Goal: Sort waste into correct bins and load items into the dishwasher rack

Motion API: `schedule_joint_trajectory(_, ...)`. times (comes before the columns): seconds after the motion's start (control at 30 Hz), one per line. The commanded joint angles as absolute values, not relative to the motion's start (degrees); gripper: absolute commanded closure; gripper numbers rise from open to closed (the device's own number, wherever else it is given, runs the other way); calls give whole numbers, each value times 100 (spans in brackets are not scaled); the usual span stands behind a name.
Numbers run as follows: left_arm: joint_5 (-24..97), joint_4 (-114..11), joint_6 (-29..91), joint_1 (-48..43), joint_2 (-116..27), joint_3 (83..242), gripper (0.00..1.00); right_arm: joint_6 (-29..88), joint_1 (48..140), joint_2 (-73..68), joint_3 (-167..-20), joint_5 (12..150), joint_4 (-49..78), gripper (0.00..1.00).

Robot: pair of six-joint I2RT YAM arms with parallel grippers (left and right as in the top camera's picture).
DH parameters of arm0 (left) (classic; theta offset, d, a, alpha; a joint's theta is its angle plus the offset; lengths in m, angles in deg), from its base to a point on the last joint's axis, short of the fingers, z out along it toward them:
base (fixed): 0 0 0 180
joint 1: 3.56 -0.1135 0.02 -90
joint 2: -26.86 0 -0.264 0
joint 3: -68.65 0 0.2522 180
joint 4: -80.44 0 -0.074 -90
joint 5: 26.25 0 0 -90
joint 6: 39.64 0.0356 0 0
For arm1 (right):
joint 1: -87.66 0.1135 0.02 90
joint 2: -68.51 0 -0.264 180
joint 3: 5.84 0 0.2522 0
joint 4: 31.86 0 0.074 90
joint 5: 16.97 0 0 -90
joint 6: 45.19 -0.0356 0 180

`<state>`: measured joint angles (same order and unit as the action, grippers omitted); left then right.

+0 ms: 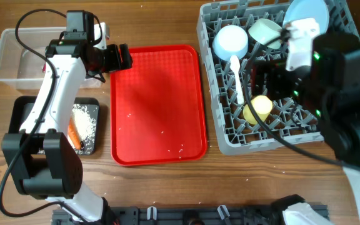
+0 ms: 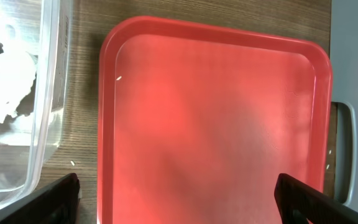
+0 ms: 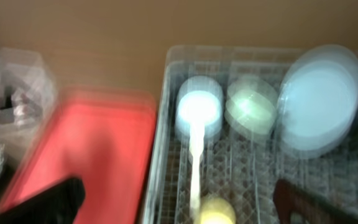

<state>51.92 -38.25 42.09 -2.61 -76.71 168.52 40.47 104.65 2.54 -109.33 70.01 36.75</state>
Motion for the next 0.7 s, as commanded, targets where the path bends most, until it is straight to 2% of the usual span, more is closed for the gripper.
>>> schedule_joint_trajectory(0.0,5231,-3842,4198,-272,-7634,16867,0,4314,9982,1744,-9121,6780,2239,0)
schedule_joint_trajectory(0.03,5231,-3844,4198,-272,-7634,16867,0,4325,9574,2649,-7834,7125,1404,0)
schedule_joint_trajectory(0.1,5231,-3844,4198,-272,-7634,16867,0,4314,9086,3978,-6111,7599,534,0)
schedule_joint_trajectory(0.2,5231,-3844,4198,-272,-7634,16867,0,4286,8806,5648,-4184,7803,-301,0)
schedule_joint_trajectory(0.4,5229,-3842,4198,-272,-7634,16867,0,3868,8811,6603,-2429,7757,-2056,0)
schedule_joint_trajectory(0.67,5231,-3844,4198,-272,-7634,16867,0,4012,8850,6831,-1989,7632,-1824,0)
